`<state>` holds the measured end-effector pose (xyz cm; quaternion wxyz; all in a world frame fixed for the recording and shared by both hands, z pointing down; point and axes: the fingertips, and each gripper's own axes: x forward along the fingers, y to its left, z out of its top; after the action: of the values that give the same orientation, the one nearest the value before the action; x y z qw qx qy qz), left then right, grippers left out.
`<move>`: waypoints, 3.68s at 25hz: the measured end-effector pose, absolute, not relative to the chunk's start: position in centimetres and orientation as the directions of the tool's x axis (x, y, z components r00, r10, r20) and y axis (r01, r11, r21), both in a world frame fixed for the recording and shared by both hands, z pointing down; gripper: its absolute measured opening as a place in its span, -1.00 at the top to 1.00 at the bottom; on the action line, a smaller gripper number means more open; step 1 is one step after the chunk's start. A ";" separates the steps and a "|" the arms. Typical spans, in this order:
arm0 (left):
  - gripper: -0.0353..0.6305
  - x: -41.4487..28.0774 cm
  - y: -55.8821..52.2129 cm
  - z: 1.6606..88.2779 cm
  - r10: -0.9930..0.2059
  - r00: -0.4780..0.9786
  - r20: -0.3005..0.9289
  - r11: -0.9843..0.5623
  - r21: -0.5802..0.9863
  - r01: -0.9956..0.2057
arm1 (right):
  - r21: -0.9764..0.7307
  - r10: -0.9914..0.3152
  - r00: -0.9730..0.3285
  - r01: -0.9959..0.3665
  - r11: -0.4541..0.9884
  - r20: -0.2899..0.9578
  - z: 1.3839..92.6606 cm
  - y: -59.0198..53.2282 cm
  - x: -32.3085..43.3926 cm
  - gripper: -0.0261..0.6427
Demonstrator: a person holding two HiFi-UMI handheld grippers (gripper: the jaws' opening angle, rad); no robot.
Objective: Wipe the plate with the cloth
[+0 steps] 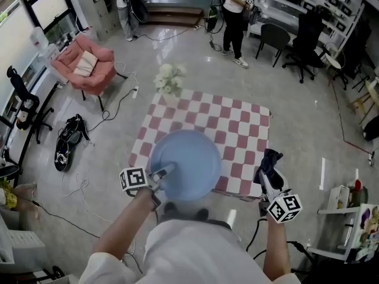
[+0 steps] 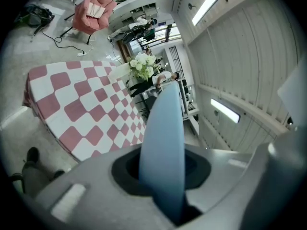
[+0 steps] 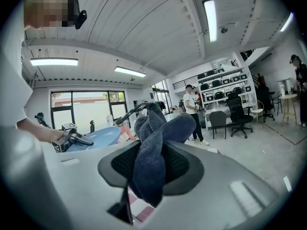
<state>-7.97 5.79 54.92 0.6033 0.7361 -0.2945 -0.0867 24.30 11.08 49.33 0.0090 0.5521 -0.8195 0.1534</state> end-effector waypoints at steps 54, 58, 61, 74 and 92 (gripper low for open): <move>0.66 -10.9 -15.4 57.2 -0.240 0.941 0.239 -0.218 0.931 -0.292 | -0.238 -0.938 -0.284 -0.943 0.234 0.200 50.0 -5.3 14.1 0.52; 0.66 -9.8 -15.2 57.2 -0.253 0.937 0.242 -0.215 0.930 -0.298 | -0.238 -0.929 -0.314 -0.934 0.266 0.195 49.9 -6.1 14.7 0.52; 0.66 -8.9 -15.2 57.1 -0.273 0.930 0.248 -0.214 0.926 -0.310 | -0.232 -0.913 -0.357 -0.922 0.310 0.198 49.7 -6.8 15.1 0.52; 0.66 -3.9 -15.0 55.5 -0.233 0.932 0.277 -0.271 0.902 -0.336 | -0.132 -0.771 -0.588 -0.808 0.574 0.244 48.0 -10.1 15.6 0.52; 0.66 0.9 -13.9 55.2 -0.229 0.912 0.341 -0.309 0.863 -0.401 | 0.050 -0.604 -0.677 -0.648 0.760 0.421 48.4 -12.3 10.5 0.50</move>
<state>0.91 -13.91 55.25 0.5544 0.8052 -0.1956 0.0773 10.49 -12.33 48.38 0.2108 0.3425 -0.9141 0.0514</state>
